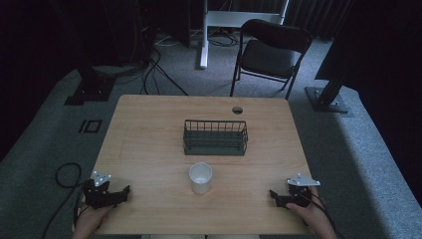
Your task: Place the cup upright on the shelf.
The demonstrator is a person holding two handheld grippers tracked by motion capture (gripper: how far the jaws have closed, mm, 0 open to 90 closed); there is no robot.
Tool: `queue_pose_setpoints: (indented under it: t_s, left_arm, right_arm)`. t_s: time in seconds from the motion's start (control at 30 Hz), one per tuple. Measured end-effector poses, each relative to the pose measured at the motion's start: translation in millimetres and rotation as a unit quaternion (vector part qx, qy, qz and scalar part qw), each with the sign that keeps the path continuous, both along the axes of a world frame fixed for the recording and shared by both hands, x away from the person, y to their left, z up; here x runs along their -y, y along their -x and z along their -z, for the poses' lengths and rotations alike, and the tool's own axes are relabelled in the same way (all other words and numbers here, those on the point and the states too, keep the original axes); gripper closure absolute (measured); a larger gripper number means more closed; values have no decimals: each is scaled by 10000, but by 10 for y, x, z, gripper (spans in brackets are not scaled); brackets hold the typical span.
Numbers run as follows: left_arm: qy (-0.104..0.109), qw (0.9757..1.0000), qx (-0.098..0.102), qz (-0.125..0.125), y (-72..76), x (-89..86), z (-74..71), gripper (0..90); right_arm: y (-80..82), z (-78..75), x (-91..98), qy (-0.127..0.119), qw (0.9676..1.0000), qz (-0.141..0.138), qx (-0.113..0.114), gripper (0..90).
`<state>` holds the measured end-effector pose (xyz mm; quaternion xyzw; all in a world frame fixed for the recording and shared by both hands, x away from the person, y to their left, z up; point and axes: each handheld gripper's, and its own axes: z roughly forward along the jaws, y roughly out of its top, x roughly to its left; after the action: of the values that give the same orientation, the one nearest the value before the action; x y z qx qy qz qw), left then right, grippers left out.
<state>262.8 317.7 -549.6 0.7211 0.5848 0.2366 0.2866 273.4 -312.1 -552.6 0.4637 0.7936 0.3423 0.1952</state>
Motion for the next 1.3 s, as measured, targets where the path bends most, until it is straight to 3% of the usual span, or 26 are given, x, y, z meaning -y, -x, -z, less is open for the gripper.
queue_pose_setpoints:
  t_s: [0.9, 1.3]
  left_arm:
    - [-9, 10000, -2, 26, 3, -9, 1, 19]
    - [-7, 10000, -2, 25, 3, -9, 2, 19]
  right_arm:
    - [-6, -2, -3, -3, 10000, 56, -11, 121]
    - [-84, -99, -170, 29, 9998, -201, 48, 137]
